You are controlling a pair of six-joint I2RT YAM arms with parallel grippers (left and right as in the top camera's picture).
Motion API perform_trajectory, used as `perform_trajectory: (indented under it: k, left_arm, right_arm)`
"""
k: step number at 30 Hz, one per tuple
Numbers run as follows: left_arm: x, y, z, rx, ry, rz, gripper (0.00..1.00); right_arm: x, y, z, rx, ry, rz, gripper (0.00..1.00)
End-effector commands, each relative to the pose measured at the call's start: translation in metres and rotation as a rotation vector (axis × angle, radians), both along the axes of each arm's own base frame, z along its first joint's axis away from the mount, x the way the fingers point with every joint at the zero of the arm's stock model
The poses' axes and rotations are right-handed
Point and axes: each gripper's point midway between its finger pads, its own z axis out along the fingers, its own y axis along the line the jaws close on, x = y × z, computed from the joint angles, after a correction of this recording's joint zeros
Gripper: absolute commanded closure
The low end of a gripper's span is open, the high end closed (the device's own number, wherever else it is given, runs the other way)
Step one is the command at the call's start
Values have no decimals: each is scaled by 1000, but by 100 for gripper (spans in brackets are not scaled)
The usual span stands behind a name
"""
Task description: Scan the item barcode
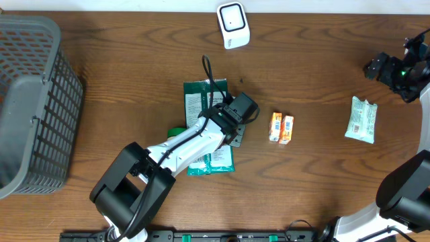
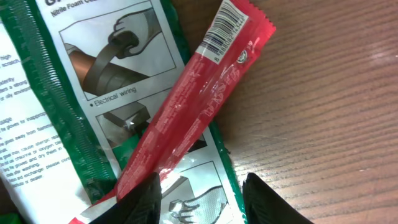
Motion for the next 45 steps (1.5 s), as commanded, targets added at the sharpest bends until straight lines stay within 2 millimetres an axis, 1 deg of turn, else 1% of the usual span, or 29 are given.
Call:
perform_trajectory:
  k: [1, 6, 24, 33, 38, 45]
  left_arm:
    - [7, 4, 2, 18, -24, 24, 56]
    - [6, 5, -2, 25, -17, 24, 56]
    - [8, 9, -2, 42, -29, 31, 56]
    - [5, 12, -10, 44, -28, 31, 56]
    - [1, 15, -20, 43, -29, 31, 56]
    - [4, 22, -22, 45, -25, 51, 56]
  right_arm:
    - [-1, -3, -2, -8, 5, 2, 1]
    - [-1, -2, -2, -8, 6, 2, 1]
    - [-1, -2, -2, -8, 6, 2, 1]
    - [-1, -2, -2, -8, 6, 2, 1]
    - [-1, -2, -2, -8, 6, 2, 1]
    - [-1, -2, -2, -8, 6, 2, 1]
